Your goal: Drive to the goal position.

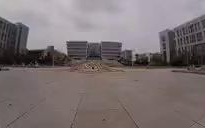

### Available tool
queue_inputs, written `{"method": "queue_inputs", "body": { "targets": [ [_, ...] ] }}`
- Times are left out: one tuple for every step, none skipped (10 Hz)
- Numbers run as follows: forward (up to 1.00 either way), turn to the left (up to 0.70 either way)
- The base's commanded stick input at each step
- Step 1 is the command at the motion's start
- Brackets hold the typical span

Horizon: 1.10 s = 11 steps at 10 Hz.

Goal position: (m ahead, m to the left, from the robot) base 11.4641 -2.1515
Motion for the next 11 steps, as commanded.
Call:
{"method": "queue_inputs", "body": {
  "targets": [
    [0.94, 0.00],
    [1.00, 0.00],
    [1.00, 0.00],
    [1.00, 0.00],
    [1.00, 0.00],
    [1.00, 0.00],
    [1.00, 0.00],
    [1.00, 0.00],
    [1.00, 0.00],
    [1.00, 0.00],
    [1.00, 0.00]
  ]
}}
